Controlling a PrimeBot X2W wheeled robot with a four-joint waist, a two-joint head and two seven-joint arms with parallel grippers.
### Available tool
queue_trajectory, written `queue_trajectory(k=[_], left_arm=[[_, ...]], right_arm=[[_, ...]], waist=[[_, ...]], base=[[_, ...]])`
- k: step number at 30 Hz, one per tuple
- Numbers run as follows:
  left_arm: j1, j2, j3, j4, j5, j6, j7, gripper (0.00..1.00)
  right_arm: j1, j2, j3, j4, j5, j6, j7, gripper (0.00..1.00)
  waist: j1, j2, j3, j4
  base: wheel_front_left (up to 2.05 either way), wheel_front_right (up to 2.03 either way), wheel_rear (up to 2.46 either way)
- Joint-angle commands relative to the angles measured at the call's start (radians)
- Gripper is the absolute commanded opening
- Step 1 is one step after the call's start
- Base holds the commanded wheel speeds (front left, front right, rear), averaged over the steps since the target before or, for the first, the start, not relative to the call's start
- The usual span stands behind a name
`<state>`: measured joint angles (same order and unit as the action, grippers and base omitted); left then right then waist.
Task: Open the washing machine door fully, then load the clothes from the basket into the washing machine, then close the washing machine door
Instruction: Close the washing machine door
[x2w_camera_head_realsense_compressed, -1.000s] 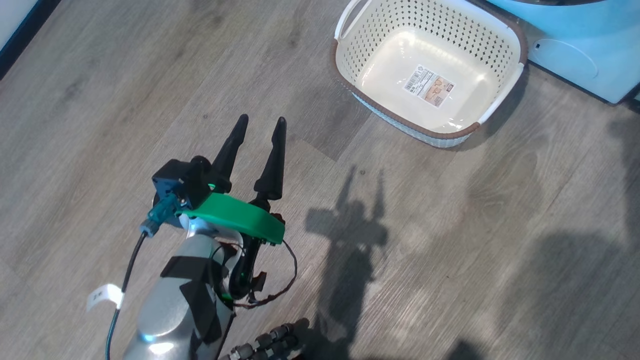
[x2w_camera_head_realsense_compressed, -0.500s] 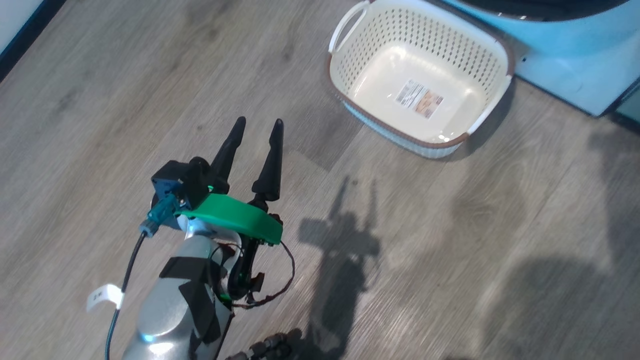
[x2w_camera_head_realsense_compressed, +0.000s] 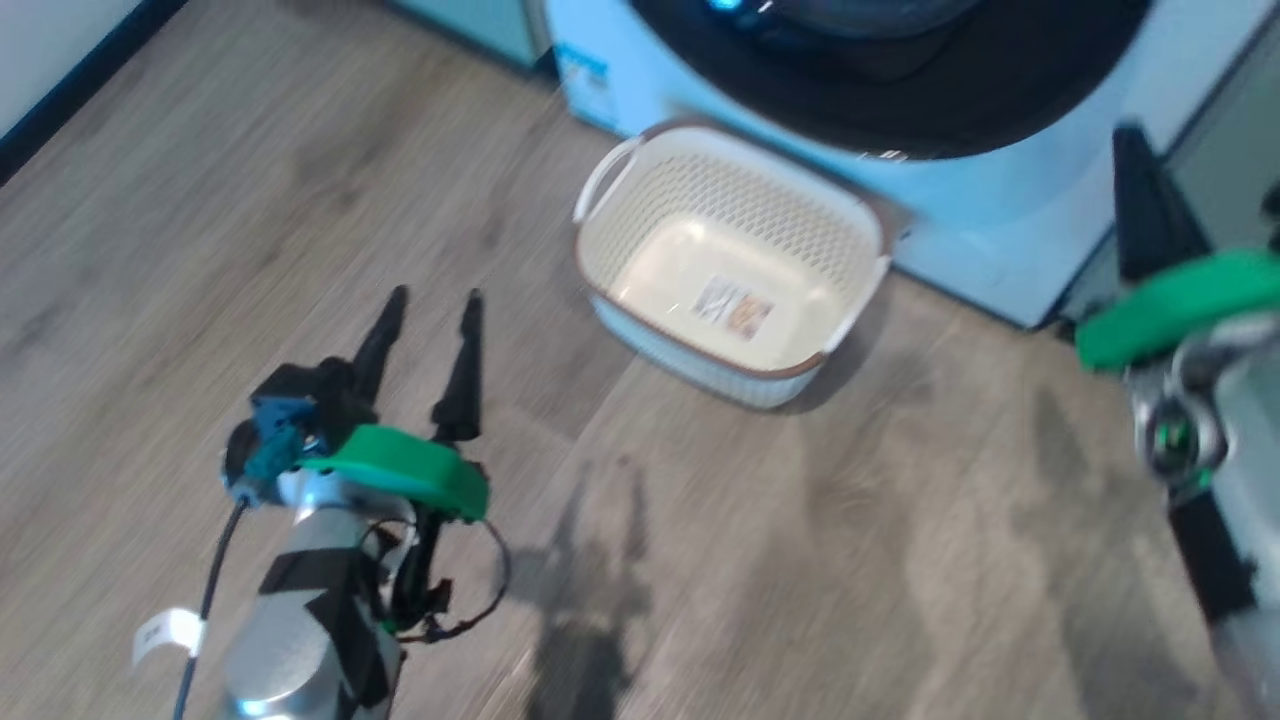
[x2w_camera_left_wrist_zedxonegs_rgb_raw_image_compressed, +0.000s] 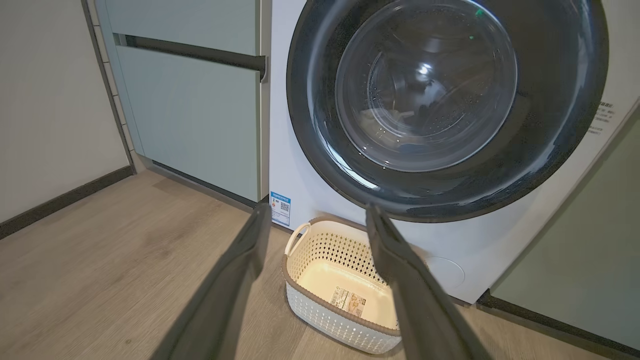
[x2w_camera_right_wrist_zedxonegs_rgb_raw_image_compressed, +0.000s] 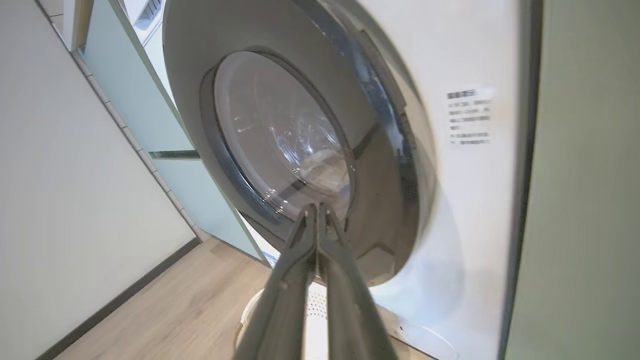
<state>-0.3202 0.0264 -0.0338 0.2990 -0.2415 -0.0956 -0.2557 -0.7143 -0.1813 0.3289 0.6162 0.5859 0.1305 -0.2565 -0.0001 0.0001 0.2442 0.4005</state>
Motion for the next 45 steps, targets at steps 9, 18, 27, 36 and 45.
queue_trajectory(k=[9,18,27,36,45], left_arm=[[0.01,0.042,0.161,0.021,0.09,-0.03,-0.006,1.0],[0.063,0.066,0.191,0.042,0.093,-0.035,-0.006,1.0],[0.109,0.083,0.194,0.046,0.09,-0.035,-0.006,1.0],[0.131,0.082,0.159,0.037,0.069,-0.035,-0.006,1.0],[0.153,0.098,0.106,0.041,0.035,-0.035,-0.006,1.0]], right_arm=[[0.221,0.028,-0.126,-0.126,-0.065,0.0,-0.005,1.0],[0.425,0.052,-0.332,-0.274,-0.167,0.0,-0.005,1.0],[0.582,0.074,-0.423,-0.4,-0.265,0.0,-0.005,1.0],[0.731,0.103,-0.465,-0.494,-0.278,0.0,-0.005,1.0],[0.808,0.121,-0.459,-0.512,-0.276,0.0,-0.005,1.0]], waist=[[0.0001,-0.0001,-0.154,-0.181],[0.0001,-0.0001,-0.211,-0.293],[0.0001,-0.0001,-0.244,-0.368],[0.0001,-0.0001,-0.274,-0.405],[0.0001,-0.0001,-0.286,-0.42]], base=[[0.0,0.0,0.0],[0.0,0.0,0.0],[0.0,0.0,0.0],[0.0,0.0,0.0],[0.0,0.0,0.0]])
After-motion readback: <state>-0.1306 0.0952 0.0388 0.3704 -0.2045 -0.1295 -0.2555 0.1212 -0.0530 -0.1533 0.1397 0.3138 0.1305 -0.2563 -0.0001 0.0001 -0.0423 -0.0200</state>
